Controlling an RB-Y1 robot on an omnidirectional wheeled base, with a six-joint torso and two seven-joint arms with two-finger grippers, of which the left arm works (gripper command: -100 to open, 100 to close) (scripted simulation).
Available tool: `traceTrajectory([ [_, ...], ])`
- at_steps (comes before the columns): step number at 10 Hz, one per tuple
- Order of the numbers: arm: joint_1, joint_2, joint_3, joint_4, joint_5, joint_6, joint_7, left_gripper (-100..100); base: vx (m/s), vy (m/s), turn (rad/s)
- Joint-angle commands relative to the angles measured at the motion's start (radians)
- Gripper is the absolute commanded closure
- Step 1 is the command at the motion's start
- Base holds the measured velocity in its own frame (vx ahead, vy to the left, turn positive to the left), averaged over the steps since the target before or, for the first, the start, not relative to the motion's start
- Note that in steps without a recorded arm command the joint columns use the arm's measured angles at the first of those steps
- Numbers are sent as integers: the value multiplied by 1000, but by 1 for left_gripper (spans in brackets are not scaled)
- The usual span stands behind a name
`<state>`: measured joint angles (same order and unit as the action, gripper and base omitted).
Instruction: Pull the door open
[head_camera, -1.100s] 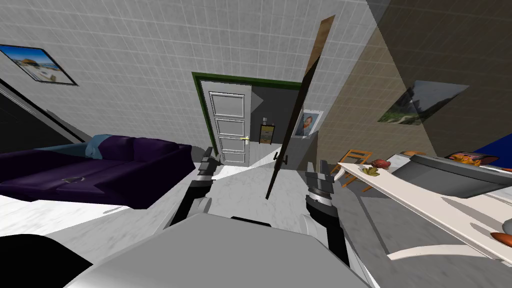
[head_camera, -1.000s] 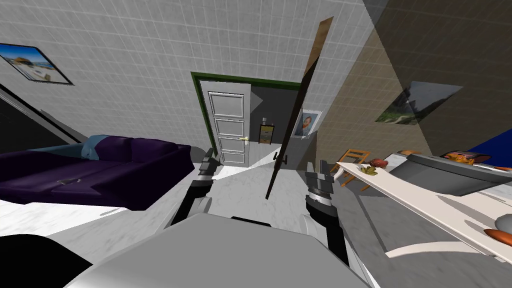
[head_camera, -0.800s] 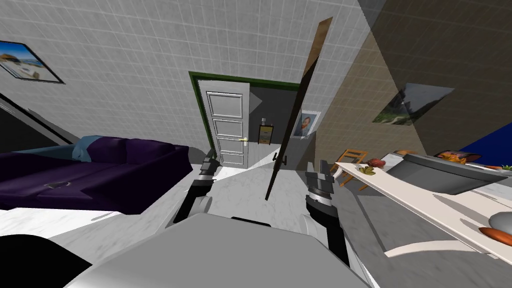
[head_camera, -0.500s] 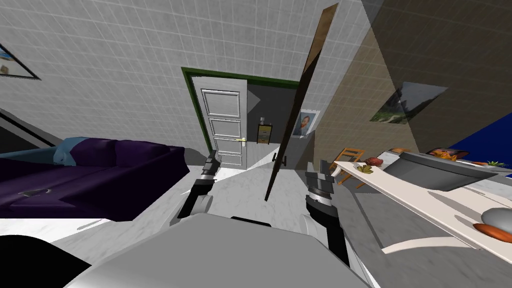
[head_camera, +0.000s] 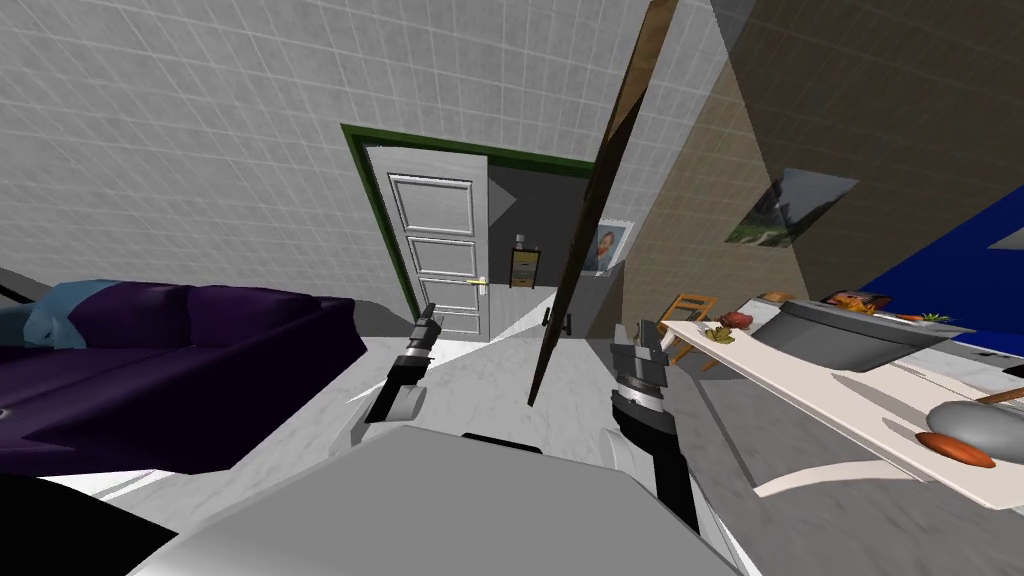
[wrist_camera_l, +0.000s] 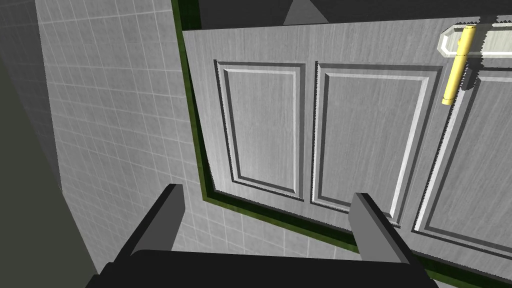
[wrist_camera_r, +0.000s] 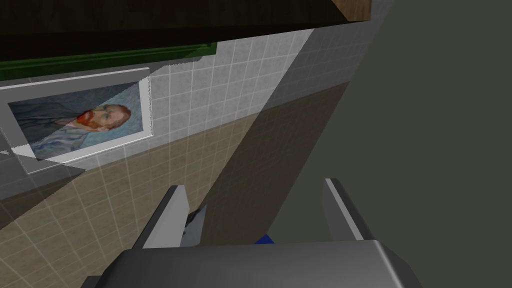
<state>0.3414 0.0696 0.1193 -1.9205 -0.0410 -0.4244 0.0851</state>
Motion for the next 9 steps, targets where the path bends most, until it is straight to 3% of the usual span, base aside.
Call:
traceTrajectory([
  [1,-22,12,10,46,7,-2,-3,-100,76,23,-86],
  [4,-76,39,37,139,22,-12,-6,-100,93,27,-99],
  [5,-76,39,37,152,22,-12,-6,-100,59,24,-35],
  [7,-116,59,56,217,33,-19,-8,-100,63,21,-88],
  [8,-116,59,56,229,33,-19,-8,-100,56,22,-34],
  [9,-135,69,65,267,39,-22,-10,-100,49,21,-60],
])
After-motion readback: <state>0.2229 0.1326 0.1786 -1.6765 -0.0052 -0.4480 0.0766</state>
